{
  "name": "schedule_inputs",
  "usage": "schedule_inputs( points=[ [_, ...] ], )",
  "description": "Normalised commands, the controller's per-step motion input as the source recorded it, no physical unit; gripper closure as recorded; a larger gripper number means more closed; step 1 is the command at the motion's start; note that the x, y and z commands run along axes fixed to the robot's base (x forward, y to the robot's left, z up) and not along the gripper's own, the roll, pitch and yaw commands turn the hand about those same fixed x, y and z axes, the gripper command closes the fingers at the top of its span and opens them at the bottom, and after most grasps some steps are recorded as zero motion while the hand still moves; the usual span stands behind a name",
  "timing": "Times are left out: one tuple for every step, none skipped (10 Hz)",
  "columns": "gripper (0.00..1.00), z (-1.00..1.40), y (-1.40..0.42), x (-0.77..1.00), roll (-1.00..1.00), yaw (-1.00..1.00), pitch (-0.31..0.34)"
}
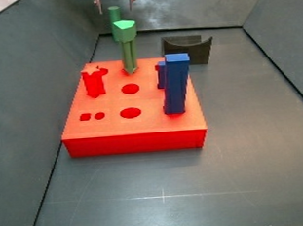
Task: Pick up the round object. Move up. Move to above the board. Insert the round object.
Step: Pick up the round object.
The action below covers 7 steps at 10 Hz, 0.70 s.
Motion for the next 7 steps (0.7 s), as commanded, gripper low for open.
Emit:
schedule_inputs(
  points=[
    [0.00, -0.41, 0.07, 0.00, -0.33, 0.00, -0.124],
    [0.00, -0.20, 0.00, 0.00, -0.14, 0.00, -0.059],
    [0.00, -0.31, 0.00, 0.00, -0.15, 0.00, -0.057],
    [0.00, -0.25, 0.00, 0.00, -0.13, 0.00, -0.063],
    [0.00, -0.27, 0.03, 0.07, -0.11, 0.01, -0.011],
    [0.00, -0.30, 0.04, 0.01, -0.08, 0.00, 0.000],
    [0.00, -0.08, 0.00, 0.00, -0.05, 0.00, -0.011]
  ],
)
